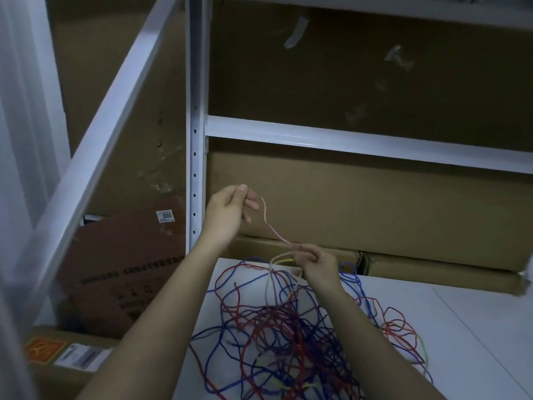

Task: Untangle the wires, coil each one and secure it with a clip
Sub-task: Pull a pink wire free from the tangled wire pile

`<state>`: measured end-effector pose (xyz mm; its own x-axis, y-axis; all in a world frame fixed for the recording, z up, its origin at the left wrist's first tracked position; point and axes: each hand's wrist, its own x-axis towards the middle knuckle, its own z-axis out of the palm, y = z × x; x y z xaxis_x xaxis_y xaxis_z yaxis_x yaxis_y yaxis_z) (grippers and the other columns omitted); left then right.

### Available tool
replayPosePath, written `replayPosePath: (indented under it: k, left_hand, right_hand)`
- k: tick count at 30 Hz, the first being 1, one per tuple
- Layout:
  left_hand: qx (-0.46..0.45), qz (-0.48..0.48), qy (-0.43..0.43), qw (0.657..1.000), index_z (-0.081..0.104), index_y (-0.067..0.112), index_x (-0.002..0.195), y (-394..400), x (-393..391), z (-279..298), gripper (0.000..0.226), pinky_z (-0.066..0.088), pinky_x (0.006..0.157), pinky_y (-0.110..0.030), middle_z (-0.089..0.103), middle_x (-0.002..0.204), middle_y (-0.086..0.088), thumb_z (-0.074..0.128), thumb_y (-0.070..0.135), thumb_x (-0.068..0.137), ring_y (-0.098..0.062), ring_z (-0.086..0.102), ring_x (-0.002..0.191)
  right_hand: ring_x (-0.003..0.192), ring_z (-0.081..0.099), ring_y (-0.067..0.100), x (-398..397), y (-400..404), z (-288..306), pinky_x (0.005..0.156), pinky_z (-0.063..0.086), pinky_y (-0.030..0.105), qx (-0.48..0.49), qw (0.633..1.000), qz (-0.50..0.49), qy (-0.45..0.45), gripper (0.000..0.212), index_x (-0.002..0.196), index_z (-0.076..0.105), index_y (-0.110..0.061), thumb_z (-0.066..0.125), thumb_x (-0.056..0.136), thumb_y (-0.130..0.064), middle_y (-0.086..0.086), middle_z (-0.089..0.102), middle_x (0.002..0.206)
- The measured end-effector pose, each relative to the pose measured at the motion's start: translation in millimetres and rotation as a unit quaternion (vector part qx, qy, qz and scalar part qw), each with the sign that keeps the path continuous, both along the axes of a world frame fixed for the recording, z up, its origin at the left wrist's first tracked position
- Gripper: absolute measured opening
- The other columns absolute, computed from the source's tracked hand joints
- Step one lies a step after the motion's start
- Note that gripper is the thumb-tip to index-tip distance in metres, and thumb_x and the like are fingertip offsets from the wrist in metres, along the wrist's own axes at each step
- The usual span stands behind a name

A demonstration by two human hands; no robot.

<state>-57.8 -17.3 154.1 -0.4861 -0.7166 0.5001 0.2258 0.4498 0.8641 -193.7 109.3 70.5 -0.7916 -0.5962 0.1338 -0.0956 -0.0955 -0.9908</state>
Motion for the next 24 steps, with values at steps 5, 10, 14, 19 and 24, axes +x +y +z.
replayPosePath:
  k: [5,10,14,19,24]
  left_hand:
    - [-0.021,-0.030,-0.024,0.999,0.063,0.015,0.082,7,-4,12,0.031,0.045,0.058,-0.021,0.068,0.073,0.004,0.040,0.019,0.103,-0.007,0.052,0.045]
    - [0.024,-0.060,0.001,0.998,0.063,0.001,0.095,19,-13,27,0.029,0.042,0.049,-0.013,0.069,0.080,-0.003,0.039,0.017,0.103,-0.005,0.061,0.047]
    - [0.071,-0.074,0.027,0.994,0.061,0.009,0.107,20,-16,43,0.031,0.036,0.044,-0.014,0.072,0.099,0.000,0.034,0.024,0.104,-0.006,0.070,0.068]
    - [0.247,-0.203,0.160,0.934,0.058,0.008,0.107,19,-13,69,0.033,0.031,0.043,-0.013,0.072,0.101,-0.002,0.028,0.020,0.106,-0.009,0.072,0.081]
    - [0.335,-0.274,0.248,0.867,0.053,0.001,0.117,18,-10,75,0.032,0.044,0.047,-0.012,0.068,0.107,-0.009,0.028,0.018,0.106,-0.011,0.072,0.079]
  right_hand:
    - [0.082,0.060,0.014,-10,11,4,0.065,0.041,0.020,0.197,0.957,0.073,0.199,0.037,0.113,0.067,-0.009,0.042,0.091,0.006,0.011,0.064,0.106]
    - [0.087,0.066,0.013,7,4,36,0.085,0.050,0.025,-0.018,0.971,0.235,0.026,0.017,0.097,0.063,-0.012,0.052,0.085,-0.017,0.003,0.065,0.085]
    - [0.053,0.050,0.020,16,-3,59,0.067,0.056,0.033,-0.101,0.975,0.192,-0.043,0.030,0.074,0.045,-0.010,0.037,0.102,-0.013,0.001,0.032,0.054]
    - [0.030,0.017,0.005,9,2,143,0.033,0.016,0.017,-0.232,0.954,0.179,-0.059,0.041,0.053,0.040,-0.015,0.035,0.094,-0.010,-0.008,0.021,0.036]
    - [0.041,0.030,0.002,4,7,151,0.045,0.019,0.020,-0.162,0.971,0.060,0.163,0.032,0.067,0.048,-0.016,0.042,0.098,-0.008,-0.009,0.039,0.049]
